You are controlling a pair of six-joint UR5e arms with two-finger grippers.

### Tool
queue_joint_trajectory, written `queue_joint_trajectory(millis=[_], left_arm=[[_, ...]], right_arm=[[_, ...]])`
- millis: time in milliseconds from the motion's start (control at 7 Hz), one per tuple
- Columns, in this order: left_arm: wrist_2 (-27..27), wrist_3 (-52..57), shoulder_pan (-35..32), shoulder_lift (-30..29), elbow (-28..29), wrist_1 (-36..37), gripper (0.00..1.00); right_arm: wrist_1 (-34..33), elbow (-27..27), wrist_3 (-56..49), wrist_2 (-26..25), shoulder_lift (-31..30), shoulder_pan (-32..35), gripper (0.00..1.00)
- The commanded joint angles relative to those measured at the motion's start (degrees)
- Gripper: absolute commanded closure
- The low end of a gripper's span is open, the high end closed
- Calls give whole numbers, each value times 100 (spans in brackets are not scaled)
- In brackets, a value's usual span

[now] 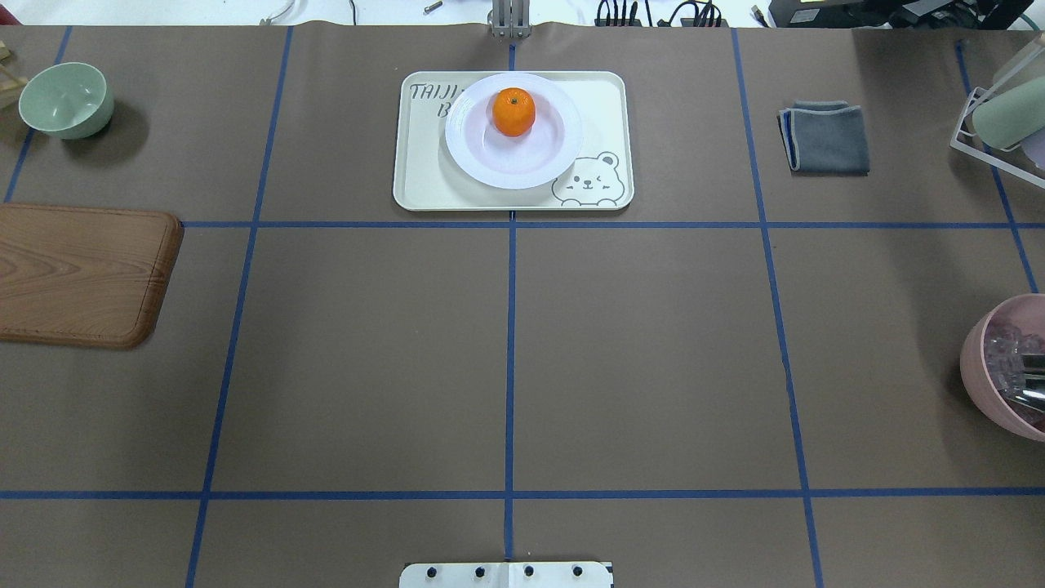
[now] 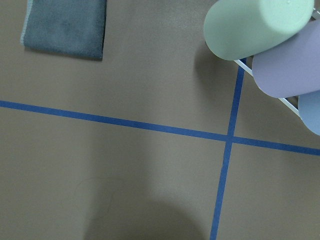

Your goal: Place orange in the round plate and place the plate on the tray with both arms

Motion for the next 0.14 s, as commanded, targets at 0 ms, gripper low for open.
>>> queue_joint_trajectory(millis=[0], left_arm=[[-5,-4,-3,-17,-90,2,2]], right_arm=[[3,-115,27,14,3,3,0]])
